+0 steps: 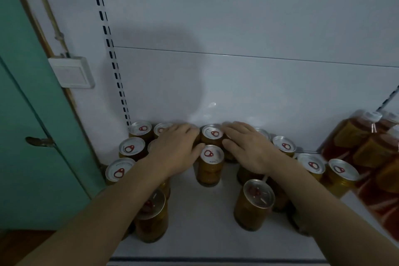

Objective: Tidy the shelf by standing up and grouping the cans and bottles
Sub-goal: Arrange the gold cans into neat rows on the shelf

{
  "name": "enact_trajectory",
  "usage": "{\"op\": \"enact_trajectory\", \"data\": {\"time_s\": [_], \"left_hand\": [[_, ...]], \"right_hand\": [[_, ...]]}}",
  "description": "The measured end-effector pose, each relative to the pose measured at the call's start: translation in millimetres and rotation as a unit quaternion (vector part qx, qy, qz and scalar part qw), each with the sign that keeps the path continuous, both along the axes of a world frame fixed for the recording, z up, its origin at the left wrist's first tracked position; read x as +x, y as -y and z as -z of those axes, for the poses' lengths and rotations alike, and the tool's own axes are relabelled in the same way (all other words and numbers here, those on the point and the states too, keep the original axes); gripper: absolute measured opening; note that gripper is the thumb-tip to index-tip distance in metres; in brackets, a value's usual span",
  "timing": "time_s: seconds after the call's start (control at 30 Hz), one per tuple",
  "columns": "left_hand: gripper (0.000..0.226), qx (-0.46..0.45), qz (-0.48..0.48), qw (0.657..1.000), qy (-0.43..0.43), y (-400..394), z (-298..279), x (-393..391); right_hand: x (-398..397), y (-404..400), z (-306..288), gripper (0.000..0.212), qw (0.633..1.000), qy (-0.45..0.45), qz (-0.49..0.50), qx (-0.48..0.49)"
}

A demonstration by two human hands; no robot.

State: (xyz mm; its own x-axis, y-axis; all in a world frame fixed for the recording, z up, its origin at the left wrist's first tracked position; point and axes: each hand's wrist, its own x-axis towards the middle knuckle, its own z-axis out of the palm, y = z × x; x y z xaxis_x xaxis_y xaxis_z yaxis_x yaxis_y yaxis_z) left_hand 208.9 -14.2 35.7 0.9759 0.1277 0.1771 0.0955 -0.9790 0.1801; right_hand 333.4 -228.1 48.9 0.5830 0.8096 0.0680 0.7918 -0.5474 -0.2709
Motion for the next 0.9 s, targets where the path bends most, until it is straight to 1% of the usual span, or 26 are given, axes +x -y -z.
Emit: {"op": "enact_trajectory", "data": {"time_s": [0.03,0.07,0.17,0.2,0.27,0.33,0.47,0.53,0.57,0.67,0.77,0.9], "left_hand": [[0.044,-0.008,0.015,1.000,0.016,7,-2,-1],[0.044,-0.010,0.033,0.999,0.026,13,-2,-2],[0.059,0.006,0.068,0.998,0.014,27,2,-2],[0.059,0.023,0.073,0.997,0.001,30,5,-1],[0.050,0.055,0.075,0.995,-0.023,35,7,-1],[0.039,0.062,0.080,0.995,-0.012,36,9,-1],[0.034,0.060,0.086,0.995,-0.002,34,6,-8],[0.033,0.061,0.084,0.995,-0.004,29,4,-15],[0.032,0.059,0.085,0.995,-0.003,24,4,-18],[0.032,0.064,0.074,0.995,-0.004,12,4,-29],[0.033,0.071,0.053,0.996,-0.001,6,2,-34],[0.030,0.070,0.028,0.997,0.001,2,2,-34]], "right_hand": [[0,13,-7,0.059,1.000,-0.002,0.004,0.015],[0,27,-15,0.053,1.000,0.001,0.013,0.009],[3,64,-27,0.038,0.999,0.011,0.021,-0.048],[2,70,-29,0.033,0.997,0.015,0.022,-0.066],[0,74,-28,0.029,0.993,0.044,0.020,-0.106],[-4,69,-27,0.027,0.988,0.077,0.025,-0.135],[-6,60,-22,0.032,0.987,0.086,0.063,-0.120],[-8,54,-18,0.039,0.989,0.092,0.054,-0.103],[-12,48,-16,0.040,0.991,0.091,0.039,-0.091],[-26,28,-8,0.027,0.997,0.064,0.006,-0.042],[-34,10,-3,0.029,0.999,0.048,0.007,-0.019],[-36,-6,0,0.028,0.998,0.064,0.017,-0.018]]}}
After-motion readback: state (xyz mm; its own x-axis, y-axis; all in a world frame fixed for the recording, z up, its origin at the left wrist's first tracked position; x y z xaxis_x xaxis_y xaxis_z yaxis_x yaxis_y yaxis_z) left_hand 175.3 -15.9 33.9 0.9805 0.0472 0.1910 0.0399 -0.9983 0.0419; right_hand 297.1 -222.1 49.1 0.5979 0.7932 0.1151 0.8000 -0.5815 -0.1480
